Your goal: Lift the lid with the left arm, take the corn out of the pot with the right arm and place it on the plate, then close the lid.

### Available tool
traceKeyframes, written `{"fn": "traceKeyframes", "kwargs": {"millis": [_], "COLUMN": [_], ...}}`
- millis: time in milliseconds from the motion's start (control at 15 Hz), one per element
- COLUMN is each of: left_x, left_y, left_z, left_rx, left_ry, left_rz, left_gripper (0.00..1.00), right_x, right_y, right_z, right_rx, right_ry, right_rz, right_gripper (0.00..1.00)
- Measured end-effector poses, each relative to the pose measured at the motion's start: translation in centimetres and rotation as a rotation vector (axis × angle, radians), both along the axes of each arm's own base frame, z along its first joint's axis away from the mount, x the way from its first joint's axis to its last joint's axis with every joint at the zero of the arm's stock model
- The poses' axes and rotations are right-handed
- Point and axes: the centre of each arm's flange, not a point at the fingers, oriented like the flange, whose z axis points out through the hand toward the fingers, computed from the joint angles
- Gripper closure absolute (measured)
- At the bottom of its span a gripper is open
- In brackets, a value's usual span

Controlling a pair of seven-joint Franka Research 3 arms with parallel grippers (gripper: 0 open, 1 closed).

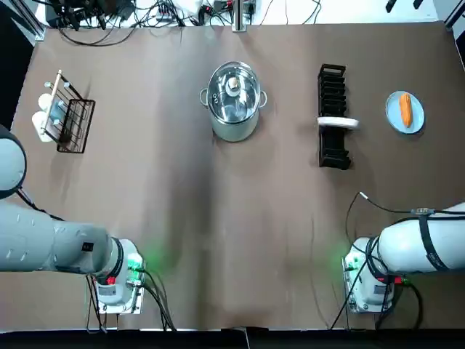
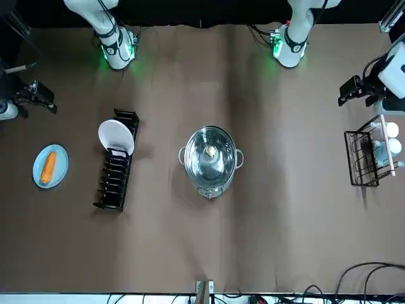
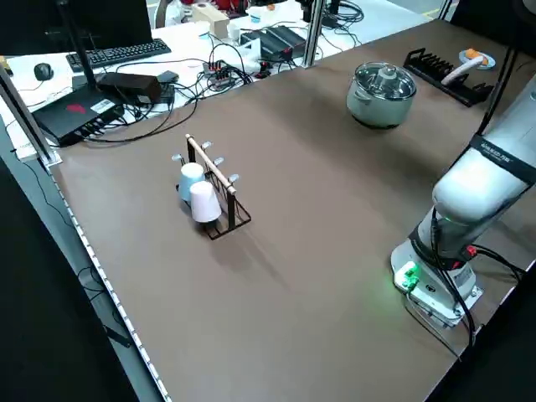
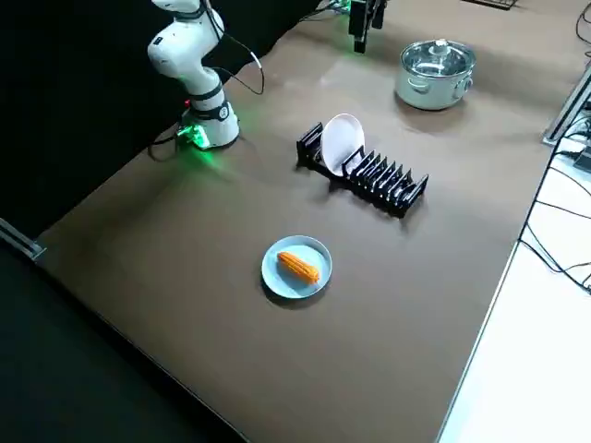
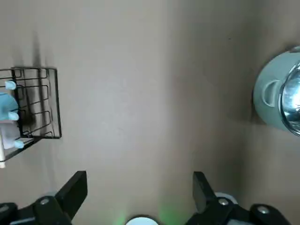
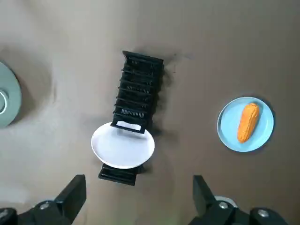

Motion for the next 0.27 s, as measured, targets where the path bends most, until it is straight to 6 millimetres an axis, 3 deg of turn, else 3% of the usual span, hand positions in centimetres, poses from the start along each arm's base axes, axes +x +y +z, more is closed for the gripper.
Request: {"fn": "traceKeyframes", "kwargs": {"millis": [267], "left_x": [0.75], "left_y": [-0.8], "left_z": [-0.47], "left_rx": [0.059], "left_ry": [-0.027], "left_rz": [-0.023], "left_gripper": [0.0], "right_x": [0.21], "right_y": [-0.16], "right_z": [0.38], "right_rx": [-0.004], "right_ry": [-0.031], "right_rz": [-0.001], "right_gripper": [0.0]}}
